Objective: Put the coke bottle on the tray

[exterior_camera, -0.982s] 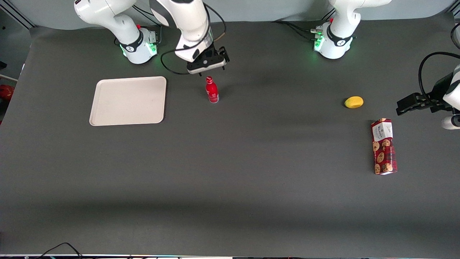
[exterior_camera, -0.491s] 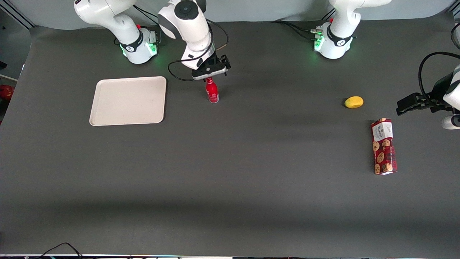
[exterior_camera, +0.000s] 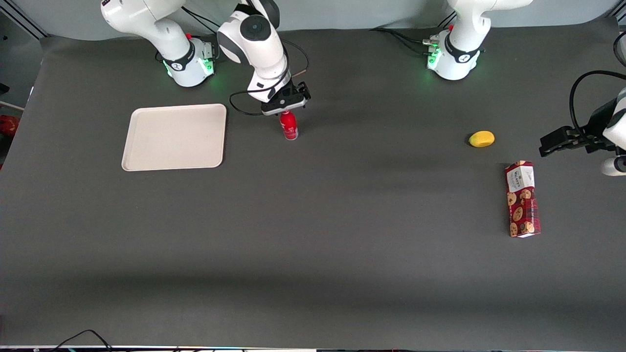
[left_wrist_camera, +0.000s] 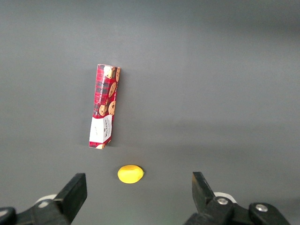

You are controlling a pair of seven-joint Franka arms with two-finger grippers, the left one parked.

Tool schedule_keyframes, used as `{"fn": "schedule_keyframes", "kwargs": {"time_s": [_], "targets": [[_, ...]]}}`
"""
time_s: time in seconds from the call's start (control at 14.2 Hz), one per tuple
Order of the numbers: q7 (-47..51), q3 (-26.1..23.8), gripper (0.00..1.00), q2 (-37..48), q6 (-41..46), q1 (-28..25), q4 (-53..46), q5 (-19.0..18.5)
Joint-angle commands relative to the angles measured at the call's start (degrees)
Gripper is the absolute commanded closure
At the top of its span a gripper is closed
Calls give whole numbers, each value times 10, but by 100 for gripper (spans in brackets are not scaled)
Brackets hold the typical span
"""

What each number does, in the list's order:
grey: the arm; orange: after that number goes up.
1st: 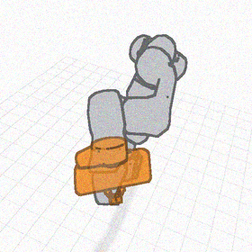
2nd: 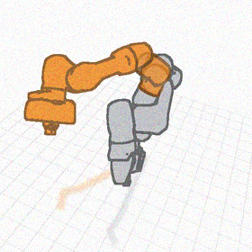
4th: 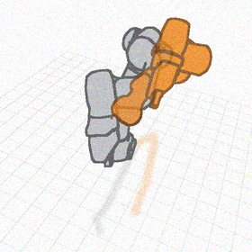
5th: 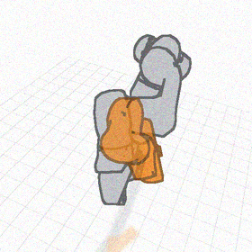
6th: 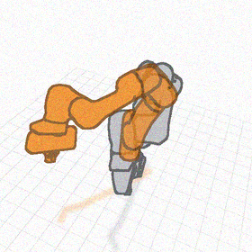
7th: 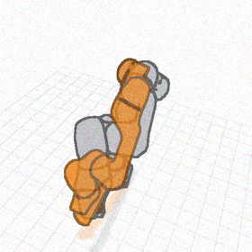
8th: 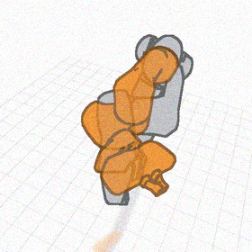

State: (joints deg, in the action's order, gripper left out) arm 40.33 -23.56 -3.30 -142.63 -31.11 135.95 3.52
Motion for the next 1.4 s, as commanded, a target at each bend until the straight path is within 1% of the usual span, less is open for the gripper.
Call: {"fn": "schedule_keyframes", "kwargs": {"time_s": [0.0, 0.56, 0.63, 0.7, 0.77, 0.91, 0.98, 1.19, 1.33], "targets": [[15, -1, 2, -17, -10, 2, 4, -11], [12, 5, 2, -30, -10, 4, 5, -12], [14, 6, 2, -33, -9, 4, 4, -11], [14, 6, 7, -34, -10, 4, 4, -12], [14, 6, 13, -34, -10, 4, 3, -12], [14, 6, 33, -34, -10, 4, 2, -12], [14, 6, 47, -36, -9, 4, 1, -12], [14, 6, 100, -36, -10, 4, 1, -12], [14, 6, 100, -35, -10, 4, 0, -28]]}}
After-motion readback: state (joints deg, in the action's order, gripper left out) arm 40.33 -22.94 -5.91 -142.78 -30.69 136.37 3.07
